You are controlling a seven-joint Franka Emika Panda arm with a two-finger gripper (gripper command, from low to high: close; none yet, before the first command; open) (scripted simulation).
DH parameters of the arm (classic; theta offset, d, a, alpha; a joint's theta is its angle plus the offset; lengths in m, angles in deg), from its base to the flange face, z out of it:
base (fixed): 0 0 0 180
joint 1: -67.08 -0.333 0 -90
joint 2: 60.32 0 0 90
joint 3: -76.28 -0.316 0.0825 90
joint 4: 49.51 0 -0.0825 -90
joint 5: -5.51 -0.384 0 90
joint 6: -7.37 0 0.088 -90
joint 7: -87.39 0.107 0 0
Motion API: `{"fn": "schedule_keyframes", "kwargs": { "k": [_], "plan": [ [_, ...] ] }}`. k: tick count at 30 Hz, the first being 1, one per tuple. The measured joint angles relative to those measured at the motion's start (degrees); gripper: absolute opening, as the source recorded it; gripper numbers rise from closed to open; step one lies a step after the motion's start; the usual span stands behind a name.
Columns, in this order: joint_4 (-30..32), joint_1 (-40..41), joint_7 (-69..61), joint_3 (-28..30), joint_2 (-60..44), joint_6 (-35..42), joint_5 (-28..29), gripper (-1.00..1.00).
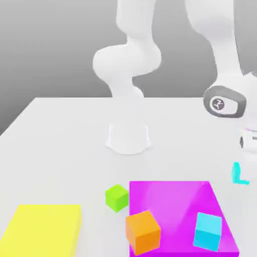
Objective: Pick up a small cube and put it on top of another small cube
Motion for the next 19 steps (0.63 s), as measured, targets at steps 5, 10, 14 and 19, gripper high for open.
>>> {"fn": "schedule_keyframes", "kwargs": {
  "k": [5, 10, 14, 19],
  "plan": [
    [-7.5, 7.0, -13.3, 3.6, 1.5, 8.8, -2.8, -1.00],
    [-15.2, 14.5, -26.5, 7.7, 2.8, 17.7, -5.0, -1.00],
    [-18.4, 18.0, -32.8, 9.5, 0.5, 18.5, -5.7, -1.00],
    [-17.8, 17.9, -33.0, 9.8, -2.7, 14.8, -5.4, 1.00]
  ]
}}
